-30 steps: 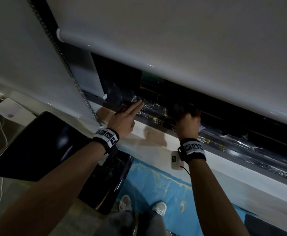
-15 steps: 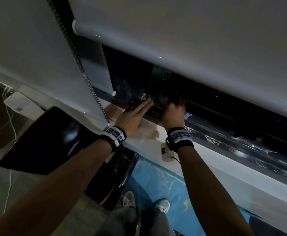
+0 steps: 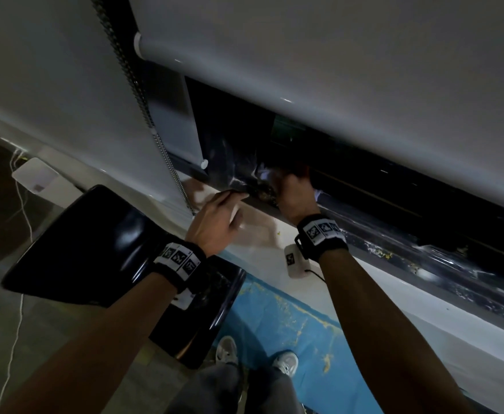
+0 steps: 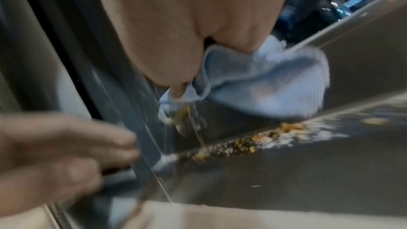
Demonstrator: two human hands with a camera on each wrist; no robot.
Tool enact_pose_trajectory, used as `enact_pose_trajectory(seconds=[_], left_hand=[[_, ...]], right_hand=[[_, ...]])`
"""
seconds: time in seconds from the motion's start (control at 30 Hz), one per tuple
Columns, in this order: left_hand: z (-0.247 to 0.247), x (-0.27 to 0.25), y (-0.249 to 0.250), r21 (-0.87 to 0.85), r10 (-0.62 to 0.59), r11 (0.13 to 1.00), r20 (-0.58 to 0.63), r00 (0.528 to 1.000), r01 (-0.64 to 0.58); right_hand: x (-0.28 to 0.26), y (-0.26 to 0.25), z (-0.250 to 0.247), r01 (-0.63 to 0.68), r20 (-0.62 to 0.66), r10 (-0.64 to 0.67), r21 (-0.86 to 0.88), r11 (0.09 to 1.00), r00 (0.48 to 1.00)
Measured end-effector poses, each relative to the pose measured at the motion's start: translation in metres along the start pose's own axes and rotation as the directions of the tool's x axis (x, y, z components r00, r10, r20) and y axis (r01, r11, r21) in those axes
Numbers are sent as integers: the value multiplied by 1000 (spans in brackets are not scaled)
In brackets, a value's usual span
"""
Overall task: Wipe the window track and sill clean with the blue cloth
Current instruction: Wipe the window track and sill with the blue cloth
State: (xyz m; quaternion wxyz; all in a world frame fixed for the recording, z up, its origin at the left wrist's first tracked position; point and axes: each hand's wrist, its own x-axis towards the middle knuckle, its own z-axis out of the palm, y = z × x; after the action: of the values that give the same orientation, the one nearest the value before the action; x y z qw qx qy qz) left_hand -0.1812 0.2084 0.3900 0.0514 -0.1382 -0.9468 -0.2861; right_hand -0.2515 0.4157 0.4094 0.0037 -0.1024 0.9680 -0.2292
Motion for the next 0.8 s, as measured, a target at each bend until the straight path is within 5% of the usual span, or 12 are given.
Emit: enact_pose_trajectory(seconds=[0.13,0.27,0.4,0.53,0.63,0.73,0.8], left_hand=[[-8,7,5,-168,-97,981,13,995,98],[-11,21,36,-493,-204,831,164,965,259],[-5,32,70,-670,-89,701,257,962,244],[9,36,79,-591,-49,789,212,976,168],[16,39,73,-447,-48,889,110,993,93],[9,54,70,-155,-24,988,9,1000,25],[5,68,69,37,34,999,-26,999,-33]], right_hand=[[-30,9,-8,-26,-161,73,277,961,984],[-64,-3,-19,-37,-260,188,494,868,947],[-80,-14,-5,-29,-237,245,659,752,940],[-106,-10,-1,-26,-186,228,718,696,956],[-133,8,2,-23,-169,163,620,784,972],[-162,55,18,41,-199,7,240,970,980],[-181,93,32,119,-144,-116,15,993,983]])
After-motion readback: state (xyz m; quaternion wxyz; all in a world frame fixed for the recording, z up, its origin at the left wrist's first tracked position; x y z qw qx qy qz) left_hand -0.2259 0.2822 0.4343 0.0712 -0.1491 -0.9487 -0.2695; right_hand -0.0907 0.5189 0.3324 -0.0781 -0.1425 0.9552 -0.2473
